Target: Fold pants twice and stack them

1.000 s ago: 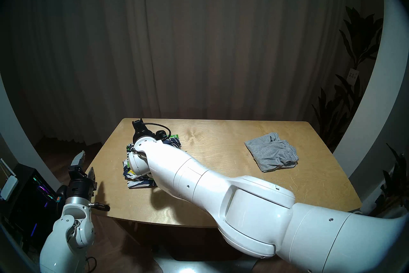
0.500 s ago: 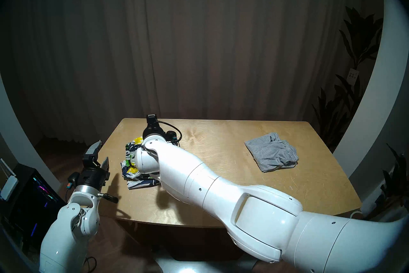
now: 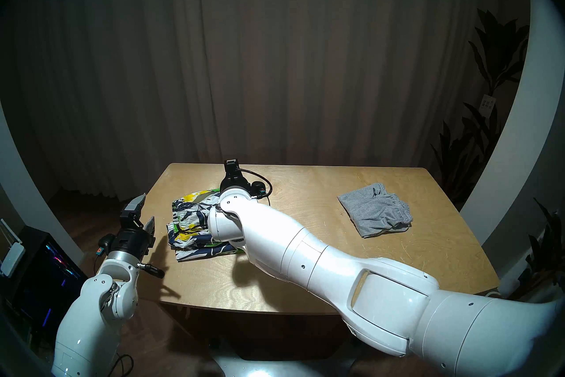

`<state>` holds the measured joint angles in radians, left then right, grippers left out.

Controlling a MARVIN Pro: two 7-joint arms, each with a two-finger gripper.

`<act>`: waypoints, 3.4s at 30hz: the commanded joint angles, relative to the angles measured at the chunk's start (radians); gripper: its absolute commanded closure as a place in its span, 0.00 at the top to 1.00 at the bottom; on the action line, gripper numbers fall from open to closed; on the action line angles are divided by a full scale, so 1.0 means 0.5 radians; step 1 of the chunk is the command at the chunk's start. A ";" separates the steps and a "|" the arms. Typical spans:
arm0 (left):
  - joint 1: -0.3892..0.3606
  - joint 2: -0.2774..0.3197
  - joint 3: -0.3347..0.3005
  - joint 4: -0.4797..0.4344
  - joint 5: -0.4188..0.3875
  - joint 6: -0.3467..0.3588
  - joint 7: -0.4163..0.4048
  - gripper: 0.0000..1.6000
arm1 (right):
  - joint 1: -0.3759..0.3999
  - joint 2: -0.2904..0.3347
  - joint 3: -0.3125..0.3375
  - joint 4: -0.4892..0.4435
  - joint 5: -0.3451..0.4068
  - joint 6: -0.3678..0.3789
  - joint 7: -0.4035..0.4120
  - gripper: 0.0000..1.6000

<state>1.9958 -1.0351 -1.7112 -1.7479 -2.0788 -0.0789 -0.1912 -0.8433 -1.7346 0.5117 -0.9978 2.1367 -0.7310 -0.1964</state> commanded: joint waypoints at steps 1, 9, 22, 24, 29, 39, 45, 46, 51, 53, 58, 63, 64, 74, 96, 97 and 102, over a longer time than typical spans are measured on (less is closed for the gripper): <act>0.033 -0.025 -0.023 -0.040 -0.051 0.027 -0.025 1.00 | -0.024 0.123 0.021 -0.224 -0.018 -0.021 0.027 1.00; 0.093 -0.055 0.011 -0.070 -0.098 0.075 -0.015 1.00 | -0.151 0.272 0.029 -0.438 0.014 -0.020 -0.003 1.00; 0.162 -0.101 0.093 -0.182 -0.130 0.120 -0.005 1.00 | -0.333 0.497 0.030 -0.767 0.062 -0.023 -0.031 1.00; 0.181 -0.108 0.115 -0.209 -0.126 0.117 0.001 1.00 | -0.367 0.539 0.028 -0.835 0.078 -0.023 -0.039 1.00; 0.224 -0.126 0.172 -0.283 -0.119 0.112 0.012 1.00 | -0.447 0.618 0.014 -0.960 0.117 -0.021 -0.055 1.00; 0.299 -0.143 0.264 -0.446 -0.029 0.059 0.045 1.00 | -0.599 0.734 -0.024 -1.196 0.204 -0.023 -0.080 1.00; 0.347 -0.144 0.313 -0.525 0.055 -0.014 0.078 1.00 | -0.685 0.830 -0.057 -1.391 0.248 -0.029 -0.091 1.00; 0.354 -0.144 0.319 -0.534 0.066 -0.023 0.083 1.00 | -0.687 0.830 -0.058 -1.366 0.252 -0.031 -0.088 1.00; 0.407 -0.146 0.342 -0.576 0.135 -0.103 0.130 1.00 | -0.734 0.937 -0.049 -1.535 0.275 -0.051 -0.081 1.00; 0.431 -0.146 0.344 -0.591 0.161 -0.136 0.153 1.00 | -0.753 0.977 -0.041 -1.583 0.286 -0.056 -0.077 1.00; 0.496 -0.125 0.315 -0.596 0.242 -0.233 0.226 1.00 | -0.796 1.071 -0.011 -1.712 0.312 -0.074 -0.070 1.00; 0.550 -0.113 0.271 -0.614 0.309 -0.331 0.309 1.00 | -0.849 1.160 -0.001 -1.841 0.342 -0.076 -0.070 1.00; 0.560 -0.109 0.263 -0.622 0.326 -0.351 0.328 1.00 | -0.858 1.172 0.002 -1.853 0.350 -0.075 -0.068 1.00; 0.599 -0.121 0.251 -0.751 0.379 -0.504 0.583 1.00 | -0.967 1.355 0.024 -2.123 0.418 -0.079 -0.066 1.00; 0.367 0.036 0.234 -0.798 0.301 -0.520 1.295 1.00 | -0.757 1.394 -0.020 -1.964 0.429 0.144 -0.205 1.00; 0.361 0.036 0.236 -0.794 0.297 -0.516 1.300 1.00 | -0.750 1.385 -0.025 -1.966 0.428 0.137 -0.220 1.00; 0.331 0.034 0.242 -0.773 0.270 -0.490 1.321 1.00 | -0.676 1.256 -0.083 -1.755 0.406 0.212 -0.210 1.00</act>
<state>2.2083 -1.0265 -1.5918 -2.1366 -1.9353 -0.3400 0.4689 -1.2626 -0.9928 0.4904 -1.9647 2.3619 -0.6729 -0.3103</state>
